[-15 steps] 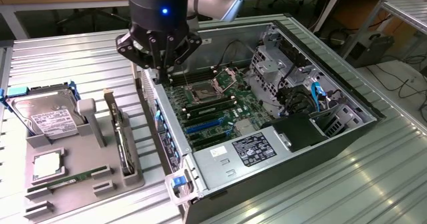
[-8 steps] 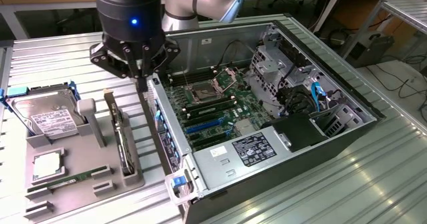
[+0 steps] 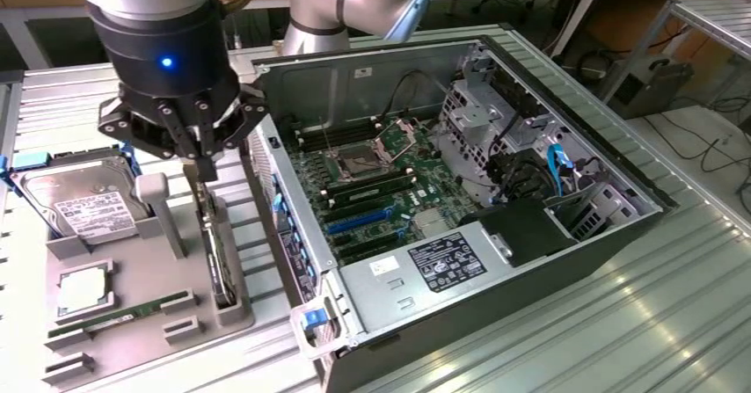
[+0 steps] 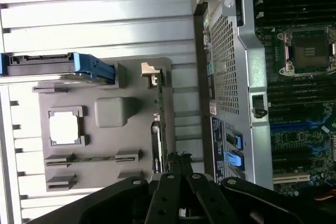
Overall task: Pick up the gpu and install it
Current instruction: 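Reach for the gpu, then pick up the gpu and move the gpu toward the slot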
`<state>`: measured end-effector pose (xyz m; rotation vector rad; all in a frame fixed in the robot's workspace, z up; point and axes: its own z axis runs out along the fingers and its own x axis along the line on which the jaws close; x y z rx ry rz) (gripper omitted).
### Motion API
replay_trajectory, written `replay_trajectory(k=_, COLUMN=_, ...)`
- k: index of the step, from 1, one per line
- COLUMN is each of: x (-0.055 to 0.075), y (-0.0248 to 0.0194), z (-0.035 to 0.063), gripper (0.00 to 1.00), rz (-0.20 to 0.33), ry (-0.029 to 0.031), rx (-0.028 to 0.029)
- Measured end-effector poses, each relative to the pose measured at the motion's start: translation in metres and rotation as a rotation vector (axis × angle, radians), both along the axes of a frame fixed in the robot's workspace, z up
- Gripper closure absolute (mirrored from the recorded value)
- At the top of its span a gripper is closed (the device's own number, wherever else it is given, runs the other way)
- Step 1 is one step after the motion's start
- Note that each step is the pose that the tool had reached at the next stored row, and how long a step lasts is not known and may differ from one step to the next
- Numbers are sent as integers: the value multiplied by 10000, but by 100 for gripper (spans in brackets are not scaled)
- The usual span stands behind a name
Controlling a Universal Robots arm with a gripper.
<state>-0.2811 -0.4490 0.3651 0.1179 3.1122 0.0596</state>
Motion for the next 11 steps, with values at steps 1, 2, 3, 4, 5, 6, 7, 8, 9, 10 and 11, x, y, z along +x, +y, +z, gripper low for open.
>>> replay_trajectory(k=1, x=-29, y=-10, z=-9, gripper=89, rz=0, ry=0, rx=-3)
replay_trajectory(k=2, x=-59, y=-21, z=-18, gripper=89, rz=0, ry=0, rx=-7)
replay_trajectory(k=3, x=-87, y=-30, z=-27, gripper=89, rz=0, ry=1, rx=-9)
replay_trajectory(k=4, x=-114, y=-39, z=-36, gripper=89, rz=0, ry=-1, rx=-9)
replay_trajectory(k=5, x=-115, y=-40, z=-36, gripper=89, rz=0, ry=0, rx=-9)
replay_trajectory(k=6, x=-116, y=-40, z=-37, gripper=89, rz=0, ry=-1, rx=-8)
replay_trajectory(k=7, x=-116, y=-40, z=-36, gripper=89, rz=1, ry=0, rx=-9)
replay_trajectory(k=8, x=-116, y=-40, z=-36, gripper=89, rz=0, ry=1, rx=-9)
replay_trajectory(k=9, x=-116, y=-40, z=-36, gripper=89, rz=1, ry=0, rx=-9)
replay_trajectory(k=10, x=-116, y=-40, z=-36, gripper=89, rz=0, ry=1, rx=-9)
replay_trajectory(k=11, x=-116, y=-40, z=-36, gripper=89, rz=0, ry=0, rx=-8)
